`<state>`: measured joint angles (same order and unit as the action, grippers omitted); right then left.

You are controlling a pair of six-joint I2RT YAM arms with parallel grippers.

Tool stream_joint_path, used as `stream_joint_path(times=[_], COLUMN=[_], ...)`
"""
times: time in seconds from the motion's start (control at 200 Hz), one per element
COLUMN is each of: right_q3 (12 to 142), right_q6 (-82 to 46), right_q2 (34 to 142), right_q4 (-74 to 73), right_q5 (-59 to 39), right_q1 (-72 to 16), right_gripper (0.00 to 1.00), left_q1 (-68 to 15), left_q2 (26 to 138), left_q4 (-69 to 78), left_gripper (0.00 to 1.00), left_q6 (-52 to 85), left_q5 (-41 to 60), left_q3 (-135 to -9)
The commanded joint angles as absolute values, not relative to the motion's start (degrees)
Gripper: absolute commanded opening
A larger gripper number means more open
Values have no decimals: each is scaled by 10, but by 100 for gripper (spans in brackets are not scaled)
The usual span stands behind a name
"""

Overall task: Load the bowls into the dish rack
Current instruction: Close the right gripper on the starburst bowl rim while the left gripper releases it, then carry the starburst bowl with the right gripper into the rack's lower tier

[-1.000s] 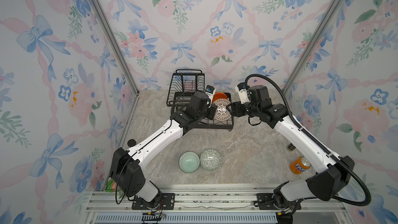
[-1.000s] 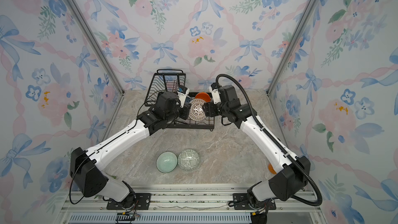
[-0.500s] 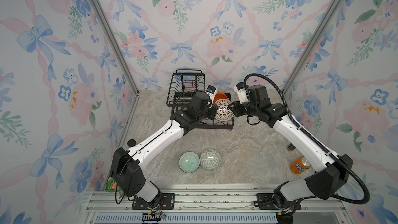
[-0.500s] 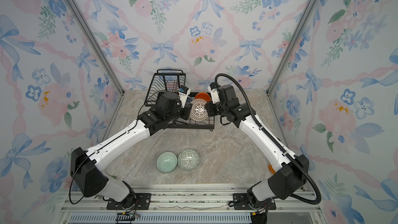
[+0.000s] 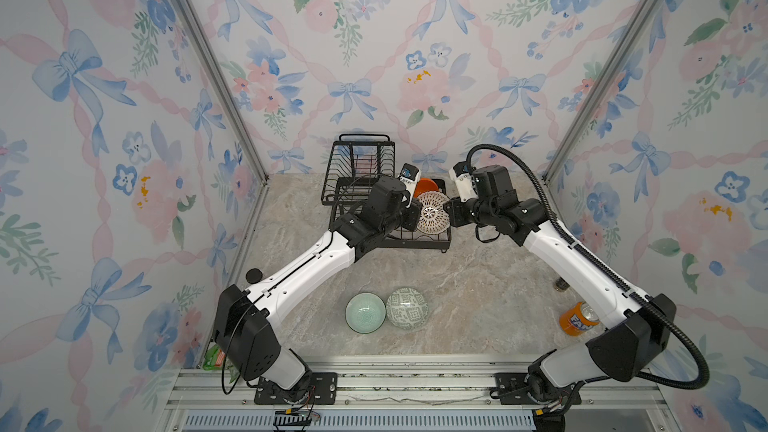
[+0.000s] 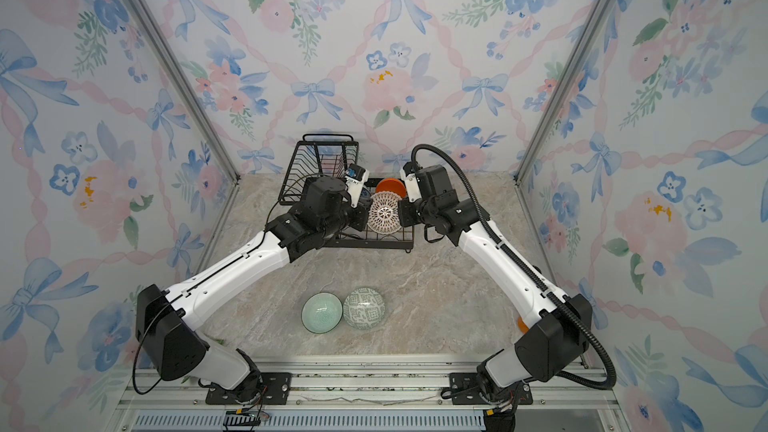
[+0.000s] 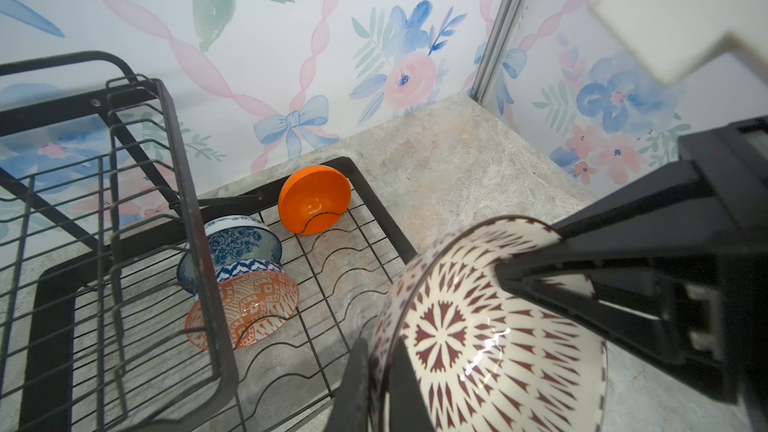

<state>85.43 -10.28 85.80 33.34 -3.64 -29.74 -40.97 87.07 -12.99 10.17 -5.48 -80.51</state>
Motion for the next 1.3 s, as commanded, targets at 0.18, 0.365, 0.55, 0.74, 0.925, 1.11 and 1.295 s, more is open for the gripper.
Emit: stream_joint_path(times=[0.18, 0.365, 0.55, 0.74, 0.925, 1.11, 1.295], right_q3=[860, 855, 830, 805, 774, 739, 720], right_q6=[-98, -87, -42, 15, 63, 120, 196], right_q2=[859, 859, 849, 850, 872, 916, 977], right_q4=[314, 313, 276, 202, 93, -48, -170], right_q5=[-28, -16, 13, 75, 111, 120, 122], right_q1=[-300, -297, -292, -285, -272, -257, -256], right_gripper=[0, 0, 0, 0, 0, 0, 0], left_q1=[-408, -388, -364, -345, -326, -317, -307], left_q2=[830, 800, 765, 729, 694, 685, 678], left_q4=[-117, -120, -143, -178, -214, -255, -274], left_gripper=[52, 79, 97, 98, 98, 98, 98], left_q6=[87, 92, 102, 122, 139, 146, 156], left_q5=[-36, -37, -52, -77, -86, -94, -85], left_q3=[-769, -737, -702, -667, -639, -635, -622])
